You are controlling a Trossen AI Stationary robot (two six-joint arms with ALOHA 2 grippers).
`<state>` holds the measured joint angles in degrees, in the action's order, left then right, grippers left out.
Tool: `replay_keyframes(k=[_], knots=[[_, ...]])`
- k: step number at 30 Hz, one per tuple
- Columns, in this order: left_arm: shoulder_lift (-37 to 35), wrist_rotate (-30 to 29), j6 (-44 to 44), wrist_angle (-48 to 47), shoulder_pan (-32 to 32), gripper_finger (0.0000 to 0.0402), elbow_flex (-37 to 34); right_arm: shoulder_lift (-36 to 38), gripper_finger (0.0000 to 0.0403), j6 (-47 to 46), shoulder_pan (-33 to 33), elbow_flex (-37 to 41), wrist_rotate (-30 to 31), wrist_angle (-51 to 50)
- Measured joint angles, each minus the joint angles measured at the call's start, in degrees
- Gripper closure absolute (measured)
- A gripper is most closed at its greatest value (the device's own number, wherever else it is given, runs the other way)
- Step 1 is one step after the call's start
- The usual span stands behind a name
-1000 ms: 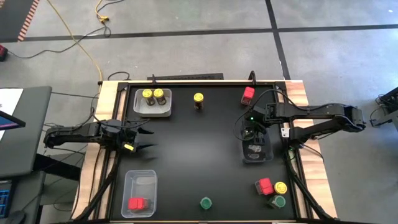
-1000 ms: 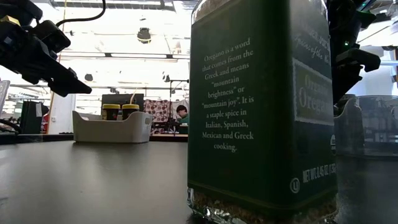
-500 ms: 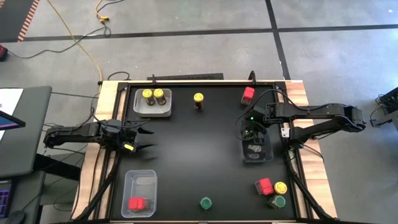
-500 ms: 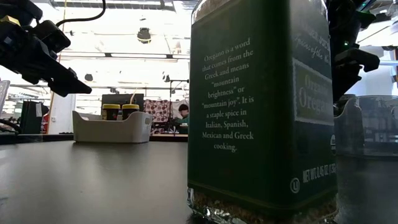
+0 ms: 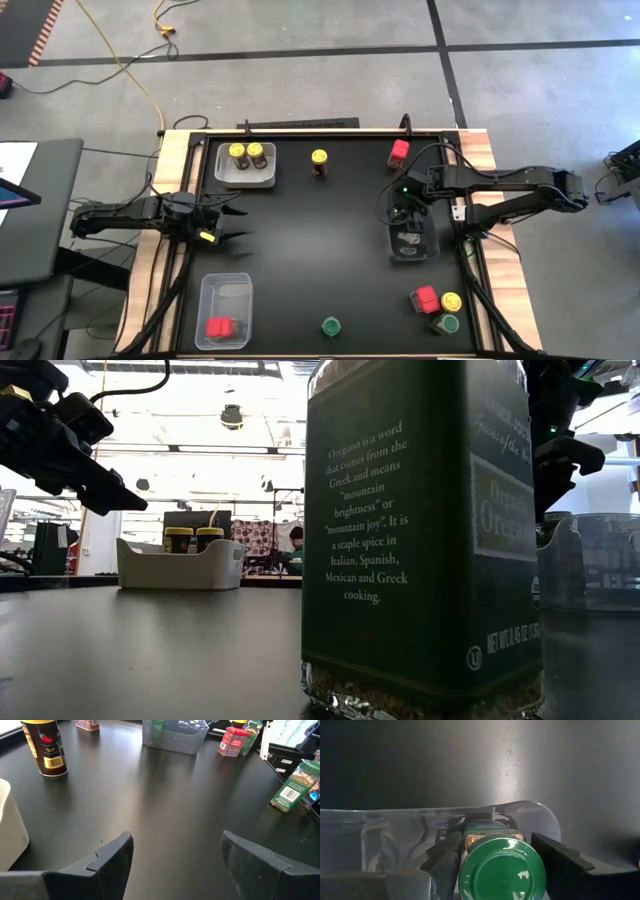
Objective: Sort spices by type
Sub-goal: Put the top green seasoning bottle into the black bin, then put the bottom red seasoning can into the transparent bin
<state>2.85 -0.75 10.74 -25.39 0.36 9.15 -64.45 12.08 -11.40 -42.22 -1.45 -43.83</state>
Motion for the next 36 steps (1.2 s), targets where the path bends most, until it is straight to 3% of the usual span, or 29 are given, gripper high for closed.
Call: replay_keyframes(k=[28,36], knots=[[0.01,0.02,0.0,0.01,-0.02,0.0116,0.0,0.0,0.0137,0.45,0.0,0.0,0.0,1.18],[0.0,0.02,0.0,0.01,0.0,0.0116,0.0,3.15,0.0137,0.44,0.0,-1.14,0.24,1.32]])
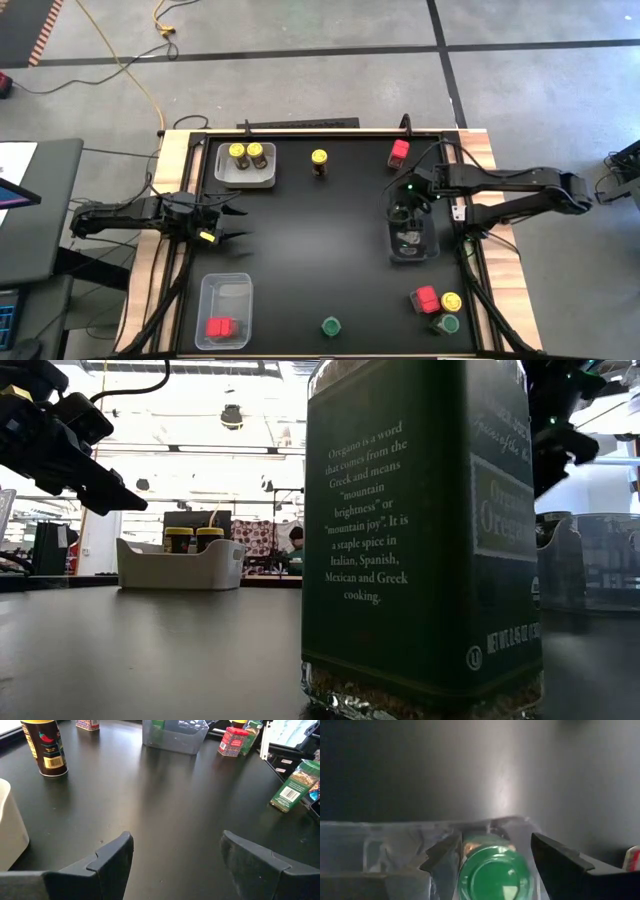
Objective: Sort spices by type
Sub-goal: Put the bottom red seasoning can into the transparent bin
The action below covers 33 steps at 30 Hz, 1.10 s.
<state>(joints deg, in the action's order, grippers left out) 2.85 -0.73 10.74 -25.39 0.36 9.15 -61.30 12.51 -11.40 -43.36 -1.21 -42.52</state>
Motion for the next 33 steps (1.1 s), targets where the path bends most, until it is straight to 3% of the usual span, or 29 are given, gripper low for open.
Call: replay_keyframes(k=[12,33], knots=[[0.0,0.0,0.0,0.0,0.0,0.0116,0.01,4.69,0.0137,-0.38,0.06,-6.69,0.07,0.22],[0.0,0.0,0.0,-0.01,0.0,0.0116,0.0,4.74,0.0137,-4.79,0.04,-7.03,1.67,11.82]])
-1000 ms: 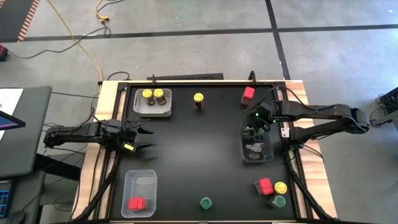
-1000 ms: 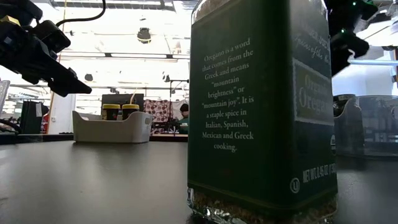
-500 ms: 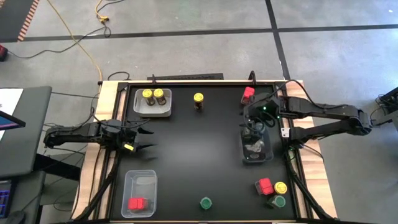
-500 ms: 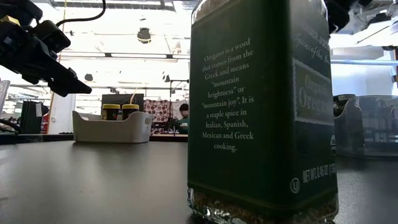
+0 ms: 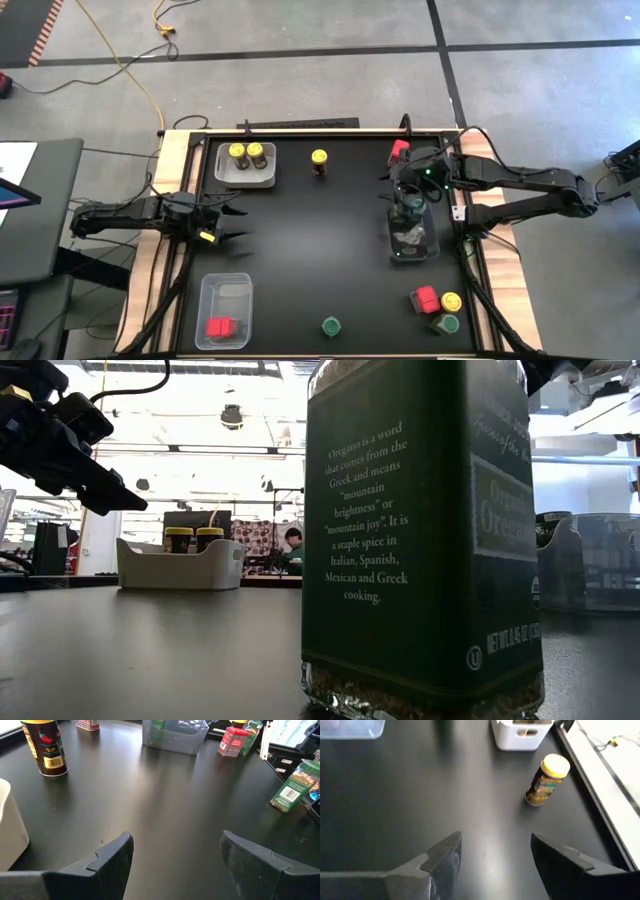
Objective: Sort spices by type
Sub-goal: Put the bottom red seasoning can into the transparent bin
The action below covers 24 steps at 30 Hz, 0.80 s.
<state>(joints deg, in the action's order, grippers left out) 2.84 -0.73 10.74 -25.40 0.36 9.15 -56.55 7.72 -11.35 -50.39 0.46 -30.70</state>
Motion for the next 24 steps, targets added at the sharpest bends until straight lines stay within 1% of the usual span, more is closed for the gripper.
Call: replay_keyframes(k=[8,12,19,24], knots=[[0.0,-0.01,0.0,0.01,0.0,0.0116,0.01,-0.16,0.0137,-5.9,0.09,0.0,-0.09,1.18],[-0.01,0.0,0.0,0.01,0.0,0.0116,0.0,-0.17,0.0137,-11.16,0.09,0.0,-0.14,1.18],[-0.01,0.0,0.0,0.01,-0.01,0.0116,0.0,-0.48,0.0137,-11.75,0.09,0.0,-0.29,0.77],[0.0,-0.01,0.0,0.01,0.0,0.0116,0.0,-0.56,0.0137,-12.35,0.04,0.0,-0.33,2.24]])
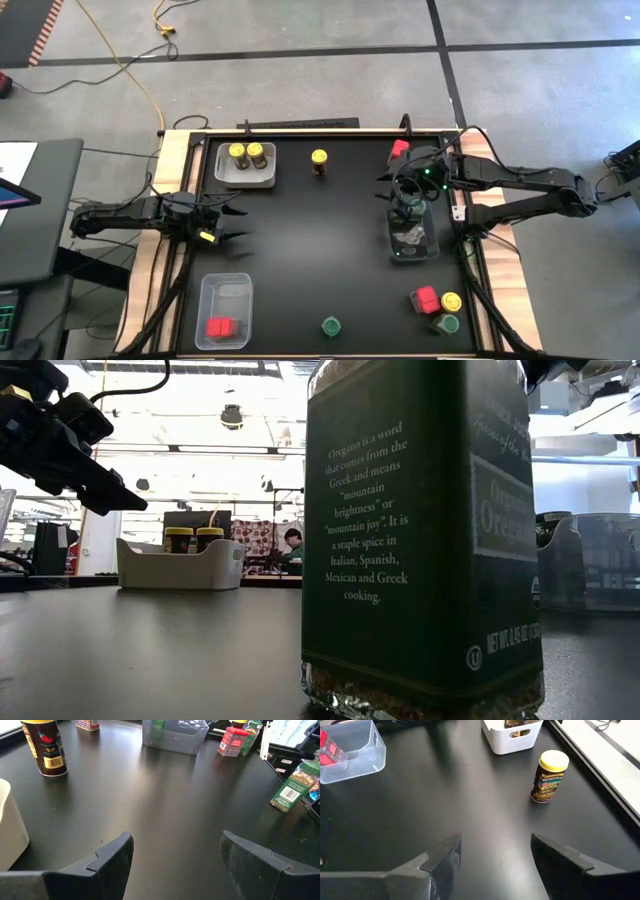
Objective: Sort spices by type
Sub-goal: Put the bottom red seasoning can into the transparent bin
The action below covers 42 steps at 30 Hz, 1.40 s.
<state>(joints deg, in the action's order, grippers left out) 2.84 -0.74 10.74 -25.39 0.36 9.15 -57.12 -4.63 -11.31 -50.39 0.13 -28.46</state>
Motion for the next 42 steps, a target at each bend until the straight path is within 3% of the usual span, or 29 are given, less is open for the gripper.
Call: replay_keyframes(k=[10,20,27,34,42], knots=[[0.0,0.0,0.01,0.0,0.0,0.0116,0.01,0.0,0.0149,-1.75,-0.09,0.0,-0.25,0.7],[-0.01,0.01,0.0,0.0,-0.01,0.0116,0.01,0.0,0.0281,-2.48,-0.09,0.0,-0.23,0.69],[-0.01,-0.01,-0.95,0.0,0.0,0.0116,0.01,-0.53,0.0314,-7.34,0.34,0.0,1.79,2.43],[-0.01,-0.01,-0.1,0.0,-0.01,0.0116,0.0,-0.63,0.0277,-9.02,-2.28,0.02,4.58,3.42],[-0.01,-0.01,0.0,0.0,-0.02,0.0116,0.02,-0.62,0.0149,-8.92,-3.08,0.02,7.05,4.72]])
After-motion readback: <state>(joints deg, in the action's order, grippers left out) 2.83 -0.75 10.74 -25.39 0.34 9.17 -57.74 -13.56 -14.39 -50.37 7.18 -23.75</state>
